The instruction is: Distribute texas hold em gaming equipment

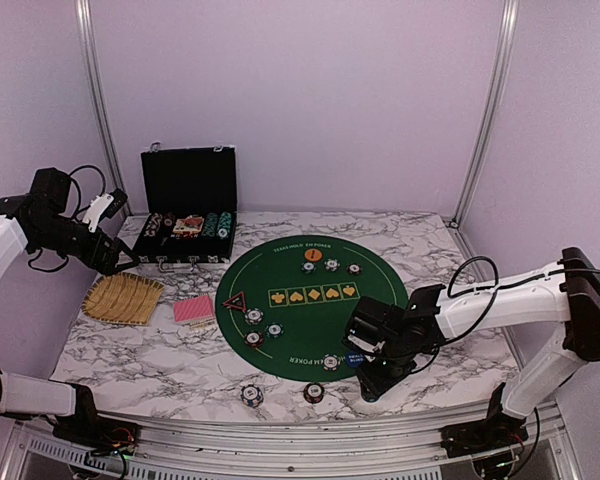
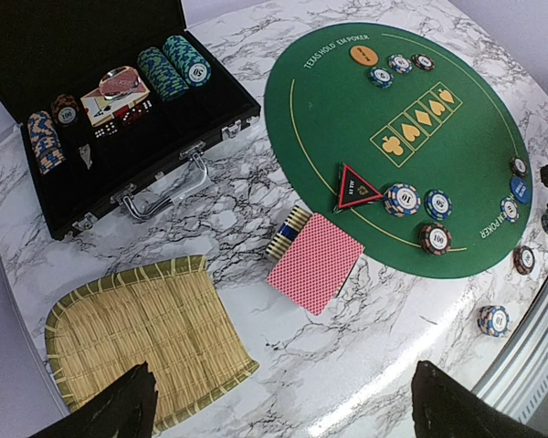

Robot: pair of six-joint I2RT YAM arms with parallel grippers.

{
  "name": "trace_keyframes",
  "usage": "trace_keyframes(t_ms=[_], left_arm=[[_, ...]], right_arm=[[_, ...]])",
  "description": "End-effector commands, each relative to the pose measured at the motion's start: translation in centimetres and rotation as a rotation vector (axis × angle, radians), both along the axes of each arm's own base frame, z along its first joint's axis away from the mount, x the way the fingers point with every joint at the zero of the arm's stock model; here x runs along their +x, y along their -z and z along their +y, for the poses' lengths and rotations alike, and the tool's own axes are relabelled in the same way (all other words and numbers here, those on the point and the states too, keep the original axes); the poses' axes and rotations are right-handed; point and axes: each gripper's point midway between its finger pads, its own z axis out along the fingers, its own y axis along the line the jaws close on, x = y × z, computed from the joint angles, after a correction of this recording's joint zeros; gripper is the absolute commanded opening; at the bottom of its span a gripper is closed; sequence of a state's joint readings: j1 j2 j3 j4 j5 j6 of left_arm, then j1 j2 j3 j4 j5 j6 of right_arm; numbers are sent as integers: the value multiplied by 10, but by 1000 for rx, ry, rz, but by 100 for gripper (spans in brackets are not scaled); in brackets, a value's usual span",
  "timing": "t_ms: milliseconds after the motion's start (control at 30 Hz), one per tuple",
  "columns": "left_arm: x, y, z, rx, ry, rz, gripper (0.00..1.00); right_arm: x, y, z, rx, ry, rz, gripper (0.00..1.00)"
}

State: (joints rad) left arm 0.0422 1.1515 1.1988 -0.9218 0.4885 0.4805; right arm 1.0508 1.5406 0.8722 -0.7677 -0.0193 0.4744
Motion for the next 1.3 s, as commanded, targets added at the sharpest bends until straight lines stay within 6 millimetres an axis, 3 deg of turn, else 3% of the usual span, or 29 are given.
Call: trace_keyframes(t_ms=[0,367,533,733,1000,1267], left_arm=[[-3,-5,0,9,9,1,99],[-2,-5,-1,2,11,3,99],[-3,-4,-1,6,10,3,99],[-4,-7,-1,8,11,-7,99],[-4,-8,0,12,8,-12,99],[-5,-8,0,13,7,-12,99]], right_arm=[[1,-7,6,17,-9,-13,39],[10,-48,16,52,-24,-50,34],[29,-62,23,43,-20,-112,33],[55,-65,32,29,-13,-151,32],[108,-70,1,10,100,-210,29],[126,-46,-34,-32,171,-196,29]])
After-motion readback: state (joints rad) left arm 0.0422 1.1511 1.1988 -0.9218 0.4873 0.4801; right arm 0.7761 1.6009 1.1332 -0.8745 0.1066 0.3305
